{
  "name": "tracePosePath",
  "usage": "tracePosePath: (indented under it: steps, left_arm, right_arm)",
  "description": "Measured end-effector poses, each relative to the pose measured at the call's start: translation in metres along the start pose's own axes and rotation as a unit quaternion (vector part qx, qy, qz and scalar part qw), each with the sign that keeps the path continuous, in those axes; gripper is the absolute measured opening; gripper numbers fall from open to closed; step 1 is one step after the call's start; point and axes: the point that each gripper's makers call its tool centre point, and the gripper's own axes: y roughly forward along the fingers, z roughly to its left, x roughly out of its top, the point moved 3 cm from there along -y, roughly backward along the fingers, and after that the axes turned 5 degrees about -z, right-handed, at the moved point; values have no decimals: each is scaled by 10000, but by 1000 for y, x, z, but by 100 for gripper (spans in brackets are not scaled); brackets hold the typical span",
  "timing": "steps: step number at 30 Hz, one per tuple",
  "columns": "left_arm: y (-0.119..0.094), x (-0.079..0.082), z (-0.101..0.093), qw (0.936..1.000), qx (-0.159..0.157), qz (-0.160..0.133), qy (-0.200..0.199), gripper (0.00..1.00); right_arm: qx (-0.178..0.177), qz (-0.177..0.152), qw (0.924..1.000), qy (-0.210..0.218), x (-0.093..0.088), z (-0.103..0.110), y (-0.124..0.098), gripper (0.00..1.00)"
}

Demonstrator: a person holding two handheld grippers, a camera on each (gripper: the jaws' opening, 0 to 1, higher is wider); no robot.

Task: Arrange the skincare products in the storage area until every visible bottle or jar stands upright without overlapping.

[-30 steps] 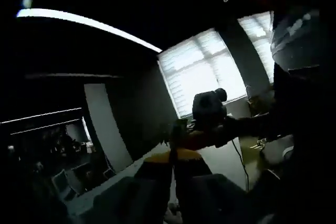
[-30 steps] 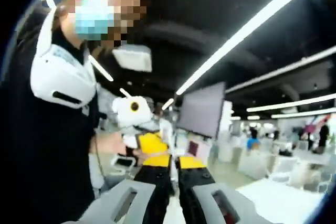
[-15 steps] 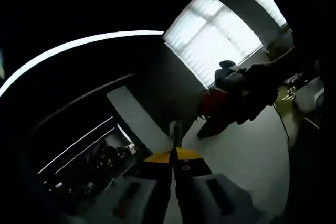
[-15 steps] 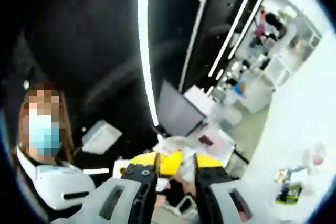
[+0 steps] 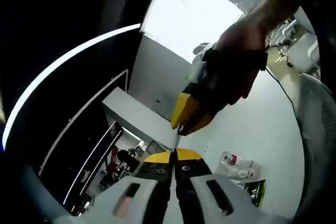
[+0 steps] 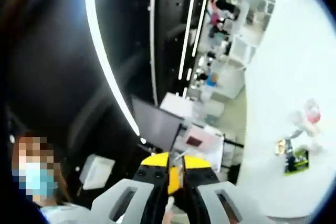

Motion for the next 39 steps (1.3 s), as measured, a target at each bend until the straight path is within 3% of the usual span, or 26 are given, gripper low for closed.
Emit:
tracePosePath:
  steps: [5,8,9,12,16,19,21,23,25,27,28,29,30,32,33,34,36,37,39]
  left_arm:
    - [2,0,-6,9996,-72,47,269,2]
    - [1,-1,-6,9998,-71,48,197,2]
    - [1,-2,-7,9999,-95,27,47,3]
    - [1,-5,-9,9958,-93,-163,-898,7]
    - [0,-7,-10,9919,-162,-205,-1242,16]
    - [-1,-4,-15,9773,-388,-433,-2037,23]
    - [-2,-1,-15,9608,-507,-613,-2656,28]
    - [-4,-2,-12,9476,-580,-652,-3072,35]
    - [-6,-2,-9,9387,-583,-711,-3324,38]
    - [-7,-1,-5,9186,-669,-803,-3811,40]
    - [-8,-1,-2,8982,-718,-886,-4246,42]
    - [-8,0,-2,8822,-813,-940,-4541,44]
    - [-8,-1,-2,8551,-968,-980,-4998,46]
    - [-9,-1,-4,8252,-1233,-1095,-5402,47]
    - [-10,0,-5,8155,-1350,-1136,-5512,45]
    - [-12,3,-10,8003,-1615,-1167,-5655,41]
    - [-13,7,-12,7787,-1786,-1236,-5886,35]
    - [-14,11,-11,7617,-1825,-1328,-6073,32]
    - [-16,15,-11,7349,-1928,-1429,-6344,27]
  right_arm:
    - [-165,97,9998,24,-4,-9,2,2]
    - [-133,110,9999,-6,-3,-10,3,0]
    - [-99,108,9999,-72,-2,-9,3,0]
    - [54,120,9998,-179,1,-7,3,0]
    - [123,177,9982,-554,1,-2,2,0]
    - [280,176,9945,-996,6,2,0,0]
    - [332,279,9914,-1232,7,3,-2,0]
    - [377,282,9852,-1646,11,5,-4,0]
    - [510,416,9818,-1781,10,8,-8,0]
    - [797,540,9764,-1935,8,16,-11,0]
    - [869,603,9752,-1944,6,19,-12,0]
    - [959,629,9722,-2044,5,21,-13,0]
    - [1101,730,9683,-2118,2,25,-15,0]
    - [1296,887,9620,-2235,-2,32,-17,0]
    - [1451,960,9579,-2282,-5,37,-19,0]
    - [1527,1025,9567,-2256,-8,39,-20,0]
    - [1614,1063,9535,-2314,-10,42,-21,0]
    - [1654,1133,9520,-2314,-13,43,-21,0]
    - [1699,1210,9497,-2336,-15,43,-23,0]
